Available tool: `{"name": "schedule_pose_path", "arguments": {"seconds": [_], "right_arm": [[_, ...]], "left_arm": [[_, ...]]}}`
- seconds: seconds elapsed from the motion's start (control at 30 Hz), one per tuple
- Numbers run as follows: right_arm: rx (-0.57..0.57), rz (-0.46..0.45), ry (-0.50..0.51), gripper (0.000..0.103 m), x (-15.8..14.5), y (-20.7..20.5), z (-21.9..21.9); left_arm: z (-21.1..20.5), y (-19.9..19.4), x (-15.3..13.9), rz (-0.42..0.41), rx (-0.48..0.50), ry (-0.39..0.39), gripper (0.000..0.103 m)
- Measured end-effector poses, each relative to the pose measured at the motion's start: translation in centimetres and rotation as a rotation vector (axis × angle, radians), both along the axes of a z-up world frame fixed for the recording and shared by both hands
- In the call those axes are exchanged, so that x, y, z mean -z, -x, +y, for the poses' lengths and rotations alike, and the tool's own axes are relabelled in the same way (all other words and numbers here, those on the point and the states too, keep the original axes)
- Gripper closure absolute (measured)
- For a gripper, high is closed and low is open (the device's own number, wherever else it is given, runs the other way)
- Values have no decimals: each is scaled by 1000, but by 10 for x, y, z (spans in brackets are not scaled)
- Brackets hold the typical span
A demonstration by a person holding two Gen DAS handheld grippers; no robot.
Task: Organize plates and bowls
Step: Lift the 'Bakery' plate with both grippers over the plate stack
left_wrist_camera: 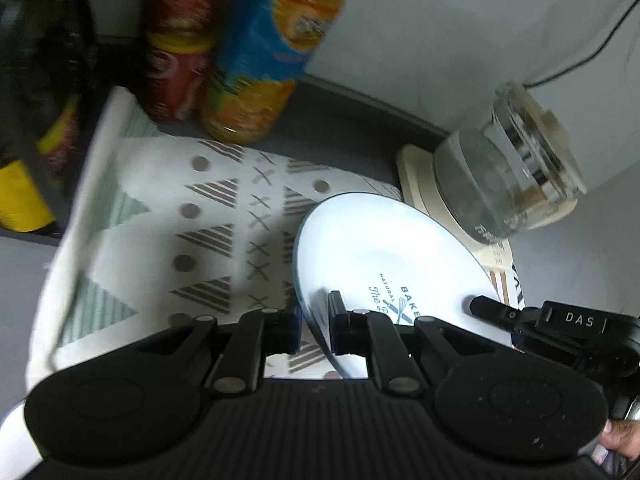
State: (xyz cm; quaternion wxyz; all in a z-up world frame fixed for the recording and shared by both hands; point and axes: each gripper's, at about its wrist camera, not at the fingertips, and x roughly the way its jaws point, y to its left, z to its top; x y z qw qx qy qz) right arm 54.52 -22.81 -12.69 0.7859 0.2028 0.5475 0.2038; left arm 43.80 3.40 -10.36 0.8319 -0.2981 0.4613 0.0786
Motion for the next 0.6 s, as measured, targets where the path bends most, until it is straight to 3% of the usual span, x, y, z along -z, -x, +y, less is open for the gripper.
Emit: {"name": "schedule_pose_path", "arguments": {"seconds": [0.6], "right_arm": [[-143,-26,-56,98,-13,71,35]], "left_arm": [[28,89,-27,-24,-125,-35,92]]}}
